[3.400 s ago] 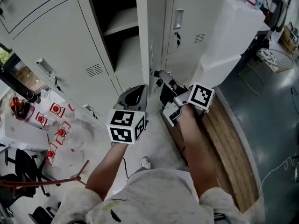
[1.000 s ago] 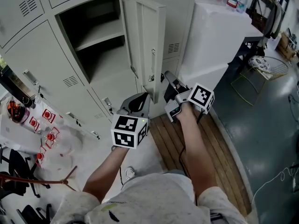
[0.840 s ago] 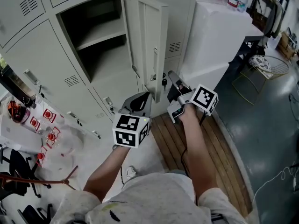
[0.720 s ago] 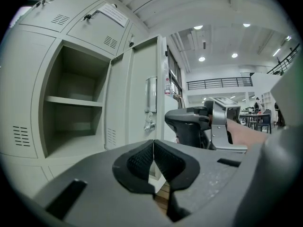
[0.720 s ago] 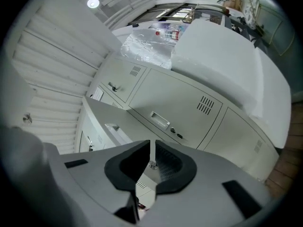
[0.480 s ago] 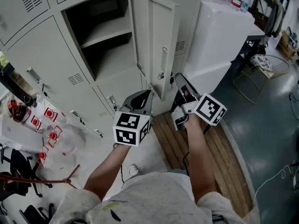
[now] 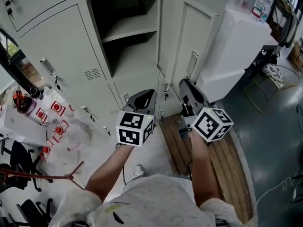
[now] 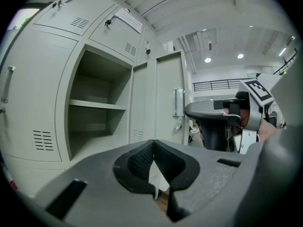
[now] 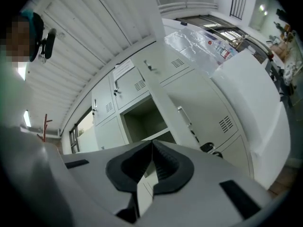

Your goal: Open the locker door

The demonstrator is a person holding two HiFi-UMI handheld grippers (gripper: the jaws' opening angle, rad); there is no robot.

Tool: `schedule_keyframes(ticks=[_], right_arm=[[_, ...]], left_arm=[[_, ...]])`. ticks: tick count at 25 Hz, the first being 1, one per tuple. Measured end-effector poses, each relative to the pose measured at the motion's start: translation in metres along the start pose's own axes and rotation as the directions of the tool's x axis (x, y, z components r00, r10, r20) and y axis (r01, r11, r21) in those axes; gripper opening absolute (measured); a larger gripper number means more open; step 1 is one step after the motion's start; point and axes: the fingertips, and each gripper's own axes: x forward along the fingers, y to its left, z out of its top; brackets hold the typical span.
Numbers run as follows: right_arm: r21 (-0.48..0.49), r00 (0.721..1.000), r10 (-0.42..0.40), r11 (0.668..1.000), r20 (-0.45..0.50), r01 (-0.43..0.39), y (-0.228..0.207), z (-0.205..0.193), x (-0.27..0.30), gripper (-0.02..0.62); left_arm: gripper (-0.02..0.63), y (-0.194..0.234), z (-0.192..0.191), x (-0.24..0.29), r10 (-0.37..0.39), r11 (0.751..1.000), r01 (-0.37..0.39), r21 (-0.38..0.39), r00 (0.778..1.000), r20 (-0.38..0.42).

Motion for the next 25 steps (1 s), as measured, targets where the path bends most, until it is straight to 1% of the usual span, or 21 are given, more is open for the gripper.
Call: schedule_keyframes(ticks=[5,11,15,19,21,25], right_arm=[[-0.049,0.998,0.021,0.999,-0.057,-0.024,0.025,-0.029,0.025,0.006],[-0.167,0.991,0.04,0.984,-0.129,-0.062,0.056,-0.059,0.049,0.003],[-0.258,0.984,0.039,0.963,-0.172,-0.083,0.069,-0.075,0.058,0.003],[-0.367,0.978,0.022,0.925,-0.206,-0.099,0.075,-0.086,0.06,0.003],[-0.386,0.977,0.026,0.916,-0.214,-0.109,0.078,-0.089,0.06,0.003],[-0.401,0.975,0.034,0.908,-0.222,-0.123,0.081,-0.092,0.058,0.003]], left_arm=[[0.006,0.035,0.001,-0.021,0.066,0.998,-0.066,-0.01,0.998,0.004],[0.006,0.069,0.0,-0.045,0.144,0.989,-0.143,-0.022,0.99,0.007],[0.006,0.082,-0.002,-0.056,0.182,0.983,-0.182,-0.029,0.983,0.004],[0.005,0.087,-0.003,-0.064,0.21,0.977,-0.21,-0.032,0.978,0.007],[0.005,0.087,-0.003,-0.067,0.219,0.975,-0.219,-0.032,0.976,0.007],[0.006,0.087,-0.005,-0.069,0.23,0.973,-0.23,-0.033,0.973,0.006]])
